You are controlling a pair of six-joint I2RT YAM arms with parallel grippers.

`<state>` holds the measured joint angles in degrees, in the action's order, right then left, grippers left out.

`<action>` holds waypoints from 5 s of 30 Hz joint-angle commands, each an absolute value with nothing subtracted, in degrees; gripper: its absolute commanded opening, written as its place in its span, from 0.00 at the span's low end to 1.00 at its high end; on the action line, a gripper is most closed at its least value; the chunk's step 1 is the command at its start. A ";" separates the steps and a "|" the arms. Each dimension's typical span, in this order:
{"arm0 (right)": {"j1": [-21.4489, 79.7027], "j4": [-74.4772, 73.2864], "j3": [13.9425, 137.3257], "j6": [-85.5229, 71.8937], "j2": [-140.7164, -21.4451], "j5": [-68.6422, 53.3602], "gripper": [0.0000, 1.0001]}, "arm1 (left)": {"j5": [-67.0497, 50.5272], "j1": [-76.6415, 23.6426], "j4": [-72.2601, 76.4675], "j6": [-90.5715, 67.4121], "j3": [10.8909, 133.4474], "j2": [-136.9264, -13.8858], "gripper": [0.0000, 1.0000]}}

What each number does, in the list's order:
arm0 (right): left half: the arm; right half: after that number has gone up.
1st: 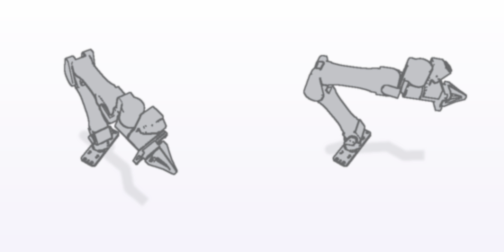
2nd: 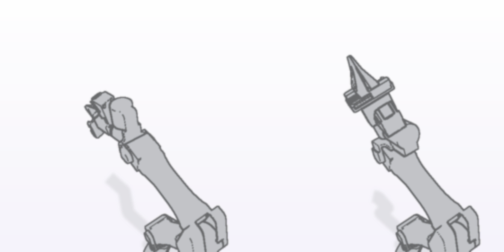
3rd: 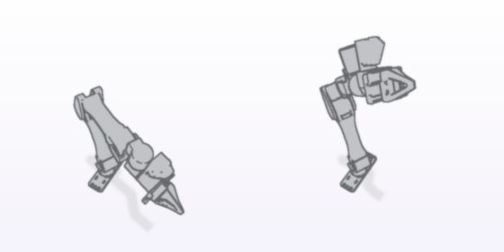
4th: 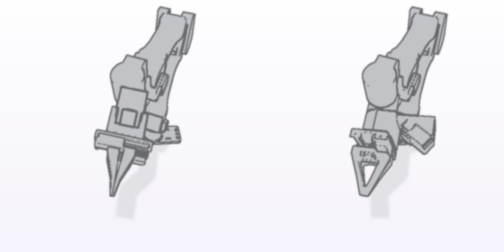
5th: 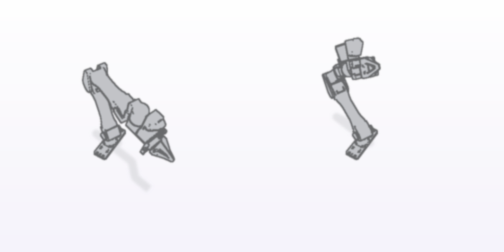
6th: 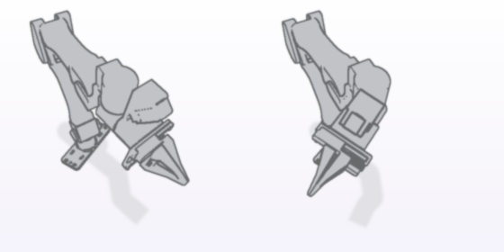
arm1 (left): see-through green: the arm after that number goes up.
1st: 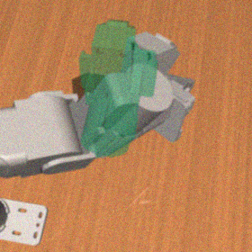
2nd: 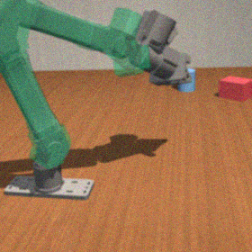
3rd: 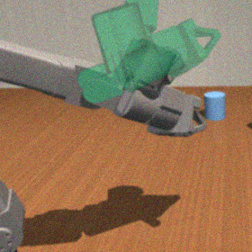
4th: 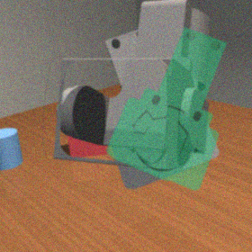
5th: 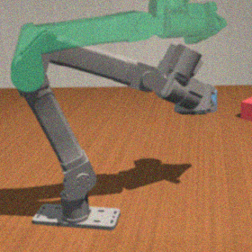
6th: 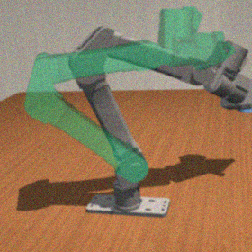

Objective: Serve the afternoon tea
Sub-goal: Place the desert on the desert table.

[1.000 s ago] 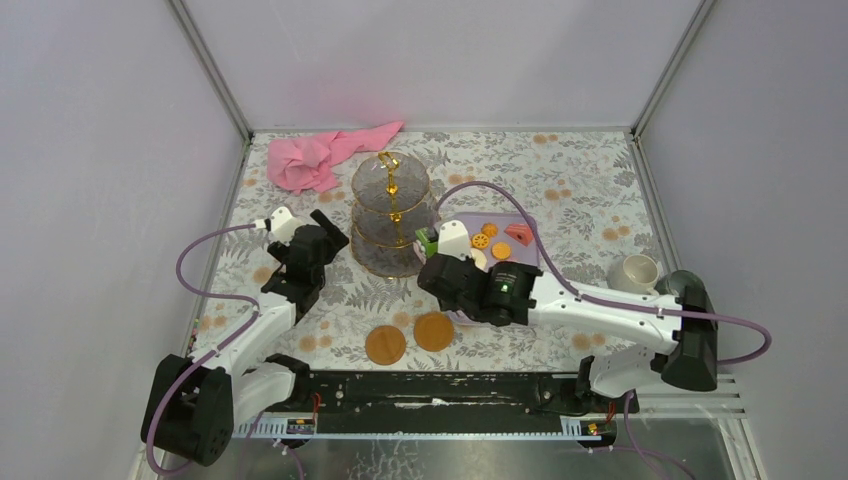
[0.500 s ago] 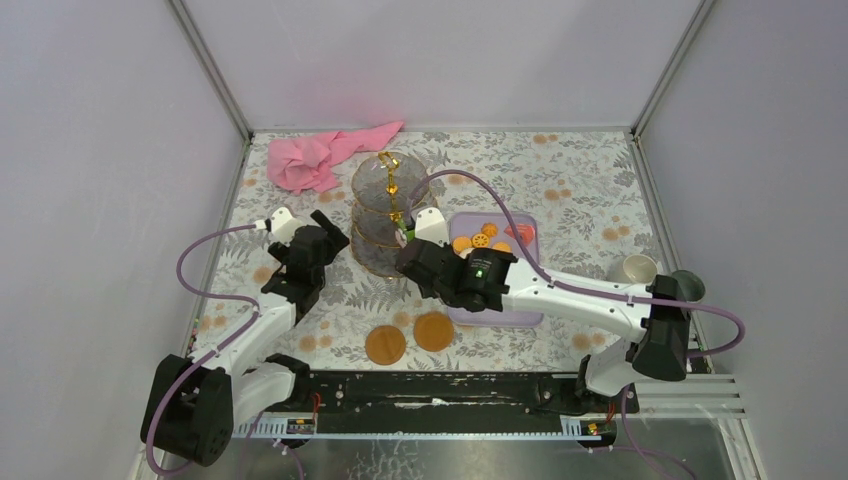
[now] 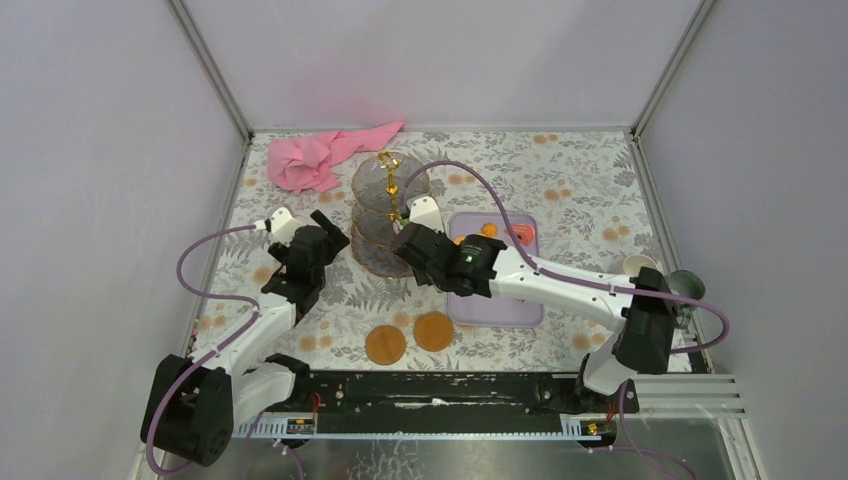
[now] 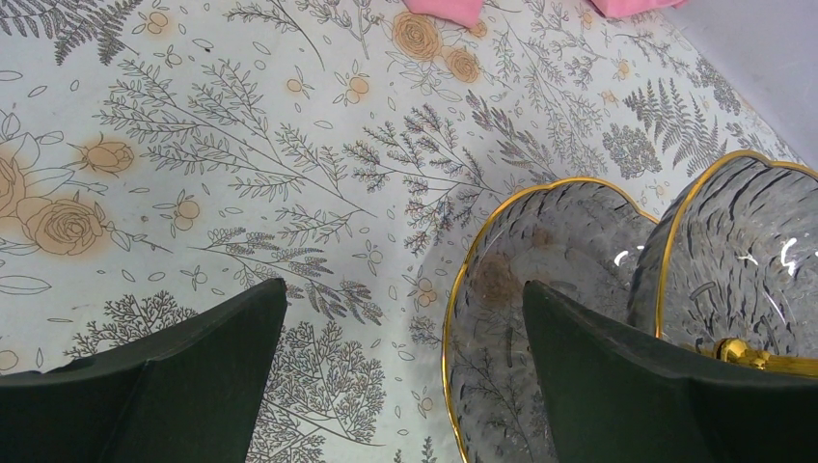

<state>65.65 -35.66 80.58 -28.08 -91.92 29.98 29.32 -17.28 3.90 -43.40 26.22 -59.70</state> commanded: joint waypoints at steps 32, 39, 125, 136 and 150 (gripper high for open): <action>62.40 -34.08 87.89 -24.83 -97.27 27.61 0.46 | 29.18 -17.76 7.36 -44.74 25.02 -60.21 1.00; 62.38 -33.97 87.59 -25.19 -96.76 27.73 0.46 | 29.45 -17.93 7.23 -44.58 24.96 -59.88 1.00; 69.02 -31.87 74.82 -28.55 -76.31 31.00 0.45 | 32.45 -18.54 5.91 -42.52 25.76 -59.89 1.00; 71.27 -36.84 70.91 -33.97 -70.48 35.70 0.45 | 32.43 -18.55 5.71 -42.62 25.86 -59.19 1.00; 66.22 -47.66 64.09 -42.27 -65.54 44.40 0.45 | 30.64 -18.55 6.76 -44.61 25.03 -58.26 1.00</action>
<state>69.91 -46.22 66.06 -39.46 -67.26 41.32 30.63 -18.35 4.27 -43.51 25.58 -59.27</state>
